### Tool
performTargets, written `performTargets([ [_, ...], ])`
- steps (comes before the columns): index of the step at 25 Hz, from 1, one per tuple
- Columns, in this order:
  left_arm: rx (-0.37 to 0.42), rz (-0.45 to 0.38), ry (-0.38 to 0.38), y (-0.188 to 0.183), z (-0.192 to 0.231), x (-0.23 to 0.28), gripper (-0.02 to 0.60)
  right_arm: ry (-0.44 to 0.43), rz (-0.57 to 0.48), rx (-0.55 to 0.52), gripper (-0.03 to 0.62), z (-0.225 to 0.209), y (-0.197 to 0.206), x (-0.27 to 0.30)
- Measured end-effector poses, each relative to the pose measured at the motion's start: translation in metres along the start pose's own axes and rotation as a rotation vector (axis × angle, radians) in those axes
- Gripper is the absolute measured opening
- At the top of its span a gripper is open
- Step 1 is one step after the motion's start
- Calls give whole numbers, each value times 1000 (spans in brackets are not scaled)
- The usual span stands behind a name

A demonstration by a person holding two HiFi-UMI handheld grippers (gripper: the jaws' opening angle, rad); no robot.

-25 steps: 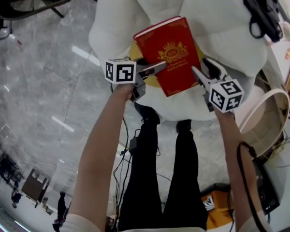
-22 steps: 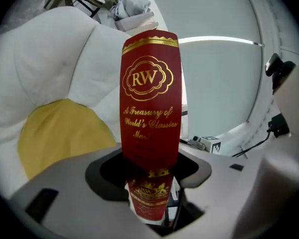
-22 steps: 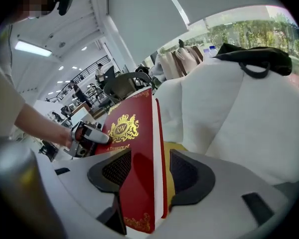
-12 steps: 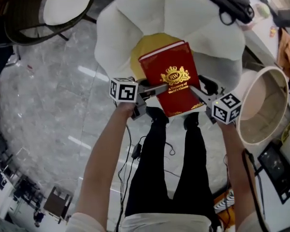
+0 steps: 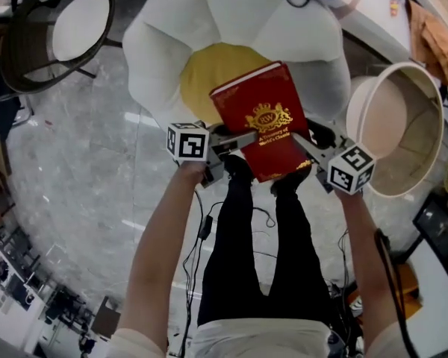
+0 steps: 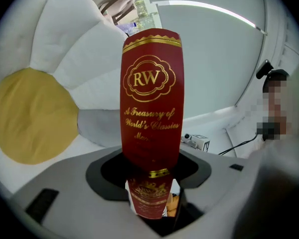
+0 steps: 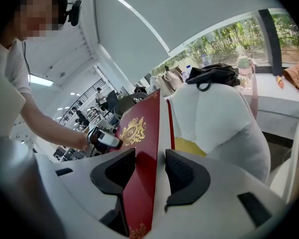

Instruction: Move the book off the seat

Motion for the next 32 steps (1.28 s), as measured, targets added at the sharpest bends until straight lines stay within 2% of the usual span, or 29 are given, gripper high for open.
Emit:
performTargets([
  [3,-5,39,3,10,-11,22,236,19,2,15,206,-3,13,-24],
  [9,8,140,-5,40,-67,110,236,87,-59,80,201,-21,51,-128],
  [13,23,193,-6,41,-77,141,238,131,-96,140,198,-29,66,-156],
  [18,37,307,-9,51,-105,208,239,184,-163,225,196,-52,100,-214],
  [26,59,430,-46,55,-130,308,241,258,-306,374,192,-96,148,-282],
  [32,80,526,-82,58,-149,383,245,334,-395,440,184,-129,179,-331],
])
Point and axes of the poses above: the fingertips, and each gripper's own axes: x forward along the fingers, z to its left, y out of its underside, the point moved 9 cm from there along -x, backward along the fingers, and after that the axes turned 11 degrees about -y, right-handed, at the moved point
